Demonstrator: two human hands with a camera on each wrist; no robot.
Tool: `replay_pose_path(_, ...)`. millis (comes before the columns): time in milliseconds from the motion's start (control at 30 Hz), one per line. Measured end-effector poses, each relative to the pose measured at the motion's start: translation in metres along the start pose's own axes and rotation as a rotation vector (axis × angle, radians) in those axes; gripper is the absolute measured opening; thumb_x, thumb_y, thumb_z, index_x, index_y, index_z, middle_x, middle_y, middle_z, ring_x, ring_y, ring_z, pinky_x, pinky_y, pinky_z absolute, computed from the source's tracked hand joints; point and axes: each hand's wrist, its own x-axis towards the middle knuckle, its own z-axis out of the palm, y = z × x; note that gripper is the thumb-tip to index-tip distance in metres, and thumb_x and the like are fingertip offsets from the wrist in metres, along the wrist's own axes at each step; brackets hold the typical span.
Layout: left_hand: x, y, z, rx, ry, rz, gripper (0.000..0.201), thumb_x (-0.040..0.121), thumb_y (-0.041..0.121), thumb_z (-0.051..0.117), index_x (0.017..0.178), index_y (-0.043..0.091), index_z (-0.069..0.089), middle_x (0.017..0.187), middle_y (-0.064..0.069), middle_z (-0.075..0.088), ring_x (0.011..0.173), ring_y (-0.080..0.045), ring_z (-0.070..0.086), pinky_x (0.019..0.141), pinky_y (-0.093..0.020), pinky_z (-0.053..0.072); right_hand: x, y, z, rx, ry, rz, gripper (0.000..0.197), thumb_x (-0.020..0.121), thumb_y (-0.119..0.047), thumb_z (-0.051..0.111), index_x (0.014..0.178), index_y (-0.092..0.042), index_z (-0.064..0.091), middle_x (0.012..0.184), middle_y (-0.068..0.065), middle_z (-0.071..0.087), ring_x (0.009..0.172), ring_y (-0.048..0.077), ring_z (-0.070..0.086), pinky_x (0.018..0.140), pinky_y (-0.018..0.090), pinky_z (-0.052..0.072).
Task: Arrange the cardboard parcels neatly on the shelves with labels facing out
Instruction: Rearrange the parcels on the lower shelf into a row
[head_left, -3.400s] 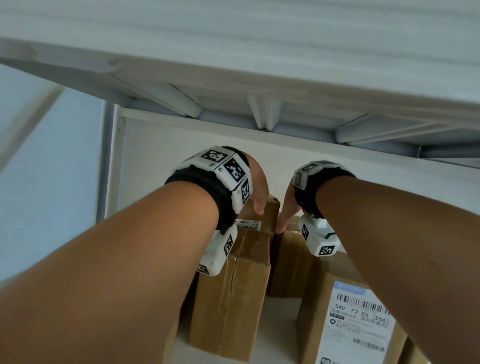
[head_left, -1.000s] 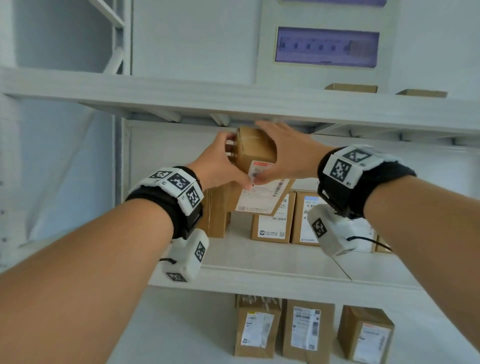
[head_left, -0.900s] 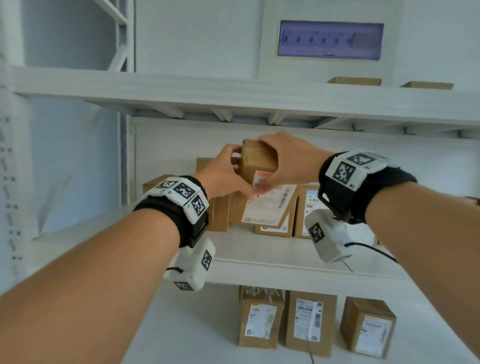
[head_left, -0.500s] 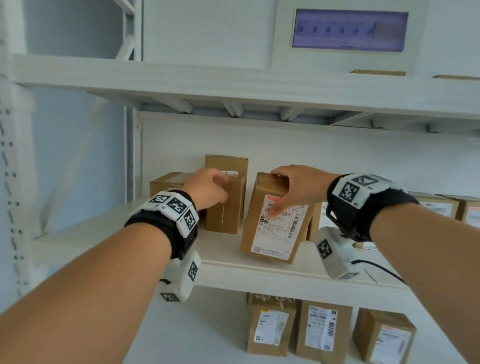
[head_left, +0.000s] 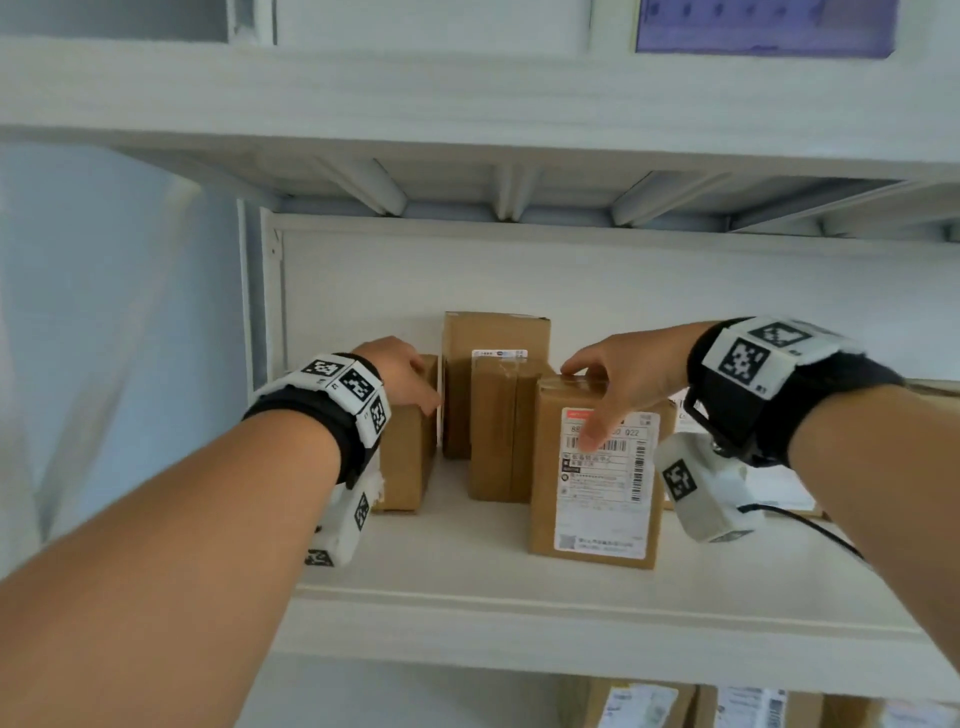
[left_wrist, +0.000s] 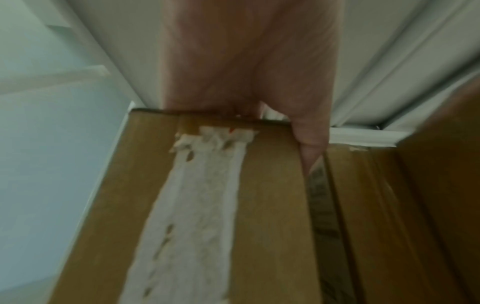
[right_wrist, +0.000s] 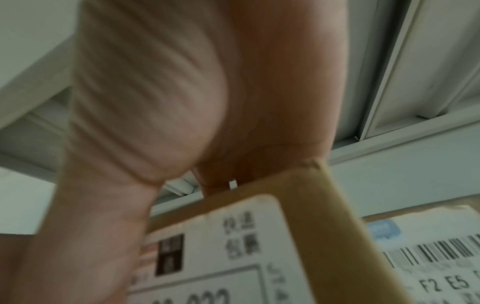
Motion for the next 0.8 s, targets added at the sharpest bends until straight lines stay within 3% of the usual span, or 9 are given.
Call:
replay_pose_path(100, 0.008, -0.012, -0.009, 0.063, -0.058, -0.034, 0.073, 0.075, 0.018, 0.074, 0.143, 0.020, 0.047, 0.142, -0.005, 0.050, 0.125, -0.024, 0.051, 0.104, -0.037, 0.045, 0.002, -0.003, -0.001, -0.013, -0.006, 0.033, 0.095, 0.064, -0.042, 0.084, 0.144, -0.023, 0.035, 0.119, -0.007, 0.060, 0.106, 0.015, 0.060, 0.104, 0.039, 0.044)
replay_pose_path(200, 0.012, -0.005, -0.013, 0.071, -0.060, -0.022, 0.069, 0.074, 0.015, 0.075, 0.139, 0.016, 0.051, 0.137, -0.007, 0.054, 0.122, -0.026, 0.054, 0.101, -0.039, 0.048, 0.002, -0.003, -0.009, 0.013, -0.022, 0.070, 0.100, 0.062, -0.041, 0.085, 0.146, -0.023, 0.033, 0.126, -0.005, 0.060, 0.110, 0.017, 0.060, 0.104, 0.040, 0.044)
replay_pose_path(333, 0.015, 0.037, -0.018, -0.116, -0.012, 0.162, 0.059, 0.082, 0.021, 0.069, 0.138, 0.015, 0.052, 0.143, -0.006, 0.049, 0.130, -0.023, 0.046, 0.105, -0.035, 0.041, -0.006, -0.002, -0.028, 0.028, -0.057, 0.067, 0.095, 0.063, -0.040, 0.085, 0.144, -0.025, 0.036, 0.119, -0.005, 0.064, 0.104, 0.017, 0.066, 0.099, 0.039, 0.049)
replay_pose_path(433, 0.019, 0.071, -0.012, -0.149, -0.007, 0.275, 0.046, 0.089, 0.032, 0.061, 0.129, 0.008, 0.060, 0.133, -0.010, 0.058, 0.121, -0.025, 0.054, 0.099, -0.032, 0.043, -0.011, -0.002, -0.033, 0.019, -0.090, 0.055, 0.092, 0.065, -0.039, 0.084, 0.143, -0.026, 0.037, 0.120, -0.004, 0.065, 0.105, 0.017, 0.065, 0.098, 0.038, 0.050)
replay_pose_path(533, 0.027, 0.092, 0.004, -0.097, -0.020, 0.248, 0.060, 0.078, 0.059, 0.061, 0.115, 0.012, 0.065, 0.121, -0.006, 0.065, 0.107, -0.024, 0.062, 0.090, -0.033, 0.049, -0.011, 0.002, -0.030, -0.015, -0.091, 0.067, 0.093, 0.064, -0.041, 0.084, 0.143, -0.024, 0.038, 0.123, -0.004, 0.062, 0.109, 0.018, 0.063, 0.101, 0.039, 0.047)
replay_pose_path(600, 0.032, 0.098, 0.014, -0.077, -0.038, 0.199, 0.057, 0.074, 0.065, 0.061, 0.105, 0.018, 0.064, 0.119, -0.006, 0.066, 0.102, -0.025, 0.063, 0.085, -0.032, 0.049, -0.011, 0.007, -0.027, -0.010, -0.102, 0.079, 0.095, 0.063, -0.041, 0.085, 0.143, -0.023, 0.038, 0.123, -0.004, 0.062, 0.110, 0.019, 0.062, 0.103, 0.040, 0.046)
replay_pose_path(733, 0.036, 0.100, 0.018, -0.101, -0.075, 0.097, 0.080, 0.068, 0.060, 0.065, 0.131, 0.013, 0.050, 0.126, -0.008, 0.058, 0.111, -0.026, 0.058, 0.096, -0.037, 0.048, -0.013, 0.013, -0.023, 0.022, -0.126, 0.078, 0.094, 0.063, -0.041, 0.085, 0.142, -0.023, 0.038, 0.119, -0.001, 0.066, 0.107, 0.021, 0.065, 0.102, 0.040, 0.047)
replay_pose_path(800, 0.034, 0.099, 0.014, -0.055, -0.117, 0.080, 0.081, 0.072, 0.053, 0.066, 0.137, 0.010, 0.047, 0.130, -0.007, 0.055, 0.117, -0.026, 0.054, 0.099, -0.035, 0.046, -0.013, 0.014, -0.023, 0.027, -0.134, 0.073, 0.092, 0.065, -0.040, 0.085, 0.142, -0.025, 0.038, 0.119, 0.000, 0.067, 0.106, 0.022, 0.066, 0.102, 0.040, 0.047)
